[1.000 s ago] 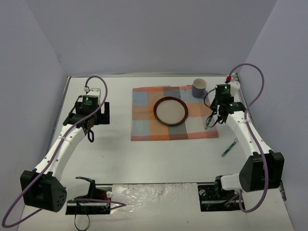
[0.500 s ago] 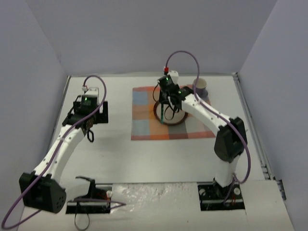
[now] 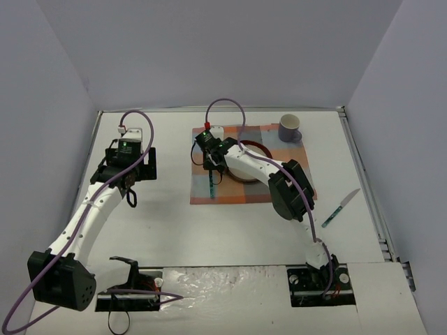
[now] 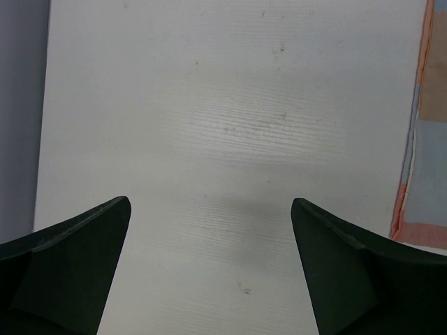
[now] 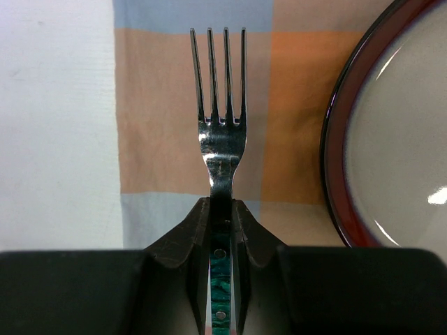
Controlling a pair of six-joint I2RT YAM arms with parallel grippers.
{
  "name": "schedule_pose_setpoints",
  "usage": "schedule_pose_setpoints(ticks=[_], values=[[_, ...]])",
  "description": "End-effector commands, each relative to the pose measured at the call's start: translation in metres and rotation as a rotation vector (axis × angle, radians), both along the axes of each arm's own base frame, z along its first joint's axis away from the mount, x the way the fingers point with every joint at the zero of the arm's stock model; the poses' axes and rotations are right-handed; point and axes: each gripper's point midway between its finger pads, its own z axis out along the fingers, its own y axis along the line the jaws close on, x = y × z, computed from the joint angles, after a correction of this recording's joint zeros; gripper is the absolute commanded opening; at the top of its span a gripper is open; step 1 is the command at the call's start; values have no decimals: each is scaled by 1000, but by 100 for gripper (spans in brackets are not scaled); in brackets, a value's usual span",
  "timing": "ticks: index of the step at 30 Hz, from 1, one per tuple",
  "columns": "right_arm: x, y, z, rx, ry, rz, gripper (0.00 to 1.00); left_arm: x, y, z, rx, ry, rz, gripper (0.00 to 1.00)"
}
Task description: Set the dinner table for one person
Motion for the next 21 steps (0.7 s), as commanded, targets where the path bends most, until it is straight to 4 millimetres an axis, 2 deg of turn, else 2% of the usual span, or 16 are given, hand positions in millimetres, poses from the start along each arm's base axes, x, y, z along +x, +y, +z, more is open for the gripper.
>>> schedule_pose_setpoints(ticks=[1,11,21], values=[[21,3,21,21,-83,-74,0,8,4,24,-9,-82,33,97],[27,3,1,-7,-75,-91,0,8,2,23,-15,-76,27,97],[25,6,-18,-21,-41,-68,0,8,2,23,-14,-76,26,97]])
